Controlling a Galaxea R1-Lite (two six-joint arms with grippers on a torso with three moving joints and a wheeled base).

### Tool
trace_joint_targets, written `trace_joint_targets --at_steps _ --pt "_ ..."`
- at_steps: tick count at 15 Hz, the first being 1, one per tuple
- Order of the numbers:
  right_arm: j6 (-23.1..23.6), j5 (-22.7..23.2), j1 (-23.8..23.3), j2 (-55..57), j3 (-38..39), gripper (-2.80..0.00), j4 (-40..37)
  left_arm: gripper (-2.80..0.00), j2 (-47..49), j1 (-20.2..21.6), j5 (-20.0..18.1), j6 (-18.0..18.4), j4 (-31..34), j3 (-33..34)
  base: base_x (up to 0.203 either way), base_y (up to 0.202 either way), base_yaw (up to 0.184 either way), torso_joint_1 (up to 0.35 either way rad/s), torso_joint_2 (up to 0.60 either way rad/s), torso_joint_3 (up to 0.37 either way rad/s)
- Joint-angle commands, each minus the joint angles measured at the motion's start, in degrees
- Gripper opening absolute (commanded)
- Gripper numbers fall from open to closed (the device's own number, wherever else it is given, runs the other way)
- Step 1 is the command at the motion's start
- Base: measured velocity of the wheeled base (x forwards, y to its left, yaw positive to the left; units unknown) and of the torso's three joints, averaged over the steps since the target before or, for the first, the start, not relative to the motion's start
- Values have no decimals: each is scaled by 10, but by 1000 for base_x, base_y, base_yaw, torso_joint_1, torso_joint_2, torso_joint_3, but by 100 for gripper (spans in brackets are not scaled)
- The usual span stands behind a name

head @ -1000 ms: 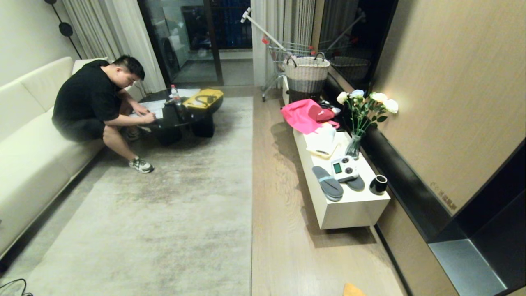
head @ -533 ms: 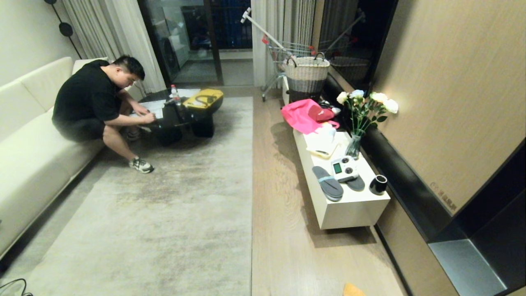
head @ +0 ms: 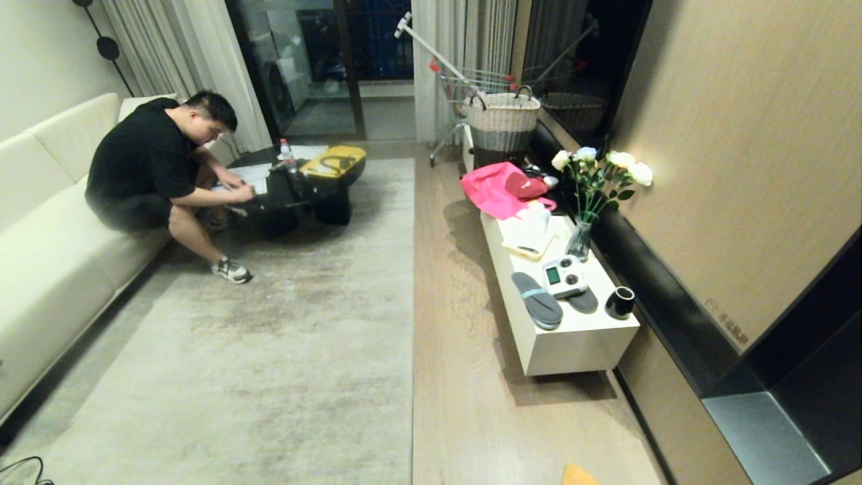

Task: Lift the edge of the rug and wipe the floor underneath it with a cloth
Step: Pick up the rag

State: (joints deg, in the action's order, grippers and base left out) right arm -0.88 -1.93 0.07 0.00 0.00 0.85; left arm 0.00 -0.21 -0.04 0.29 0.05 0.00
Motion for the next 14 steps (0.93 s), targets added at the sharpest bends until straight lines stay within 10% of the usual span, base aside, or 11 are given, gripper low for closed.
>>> trace_joint_targets --at_steps 1,14 --pt "0 0 0 1 0 -280 0 -280 0 0 0 0 0 0 0 0 0 0 0 0" --pt "0 0 0 1 0 -280 0 -280 1 0 0 0 0 0 0 0 0 0 0 0"
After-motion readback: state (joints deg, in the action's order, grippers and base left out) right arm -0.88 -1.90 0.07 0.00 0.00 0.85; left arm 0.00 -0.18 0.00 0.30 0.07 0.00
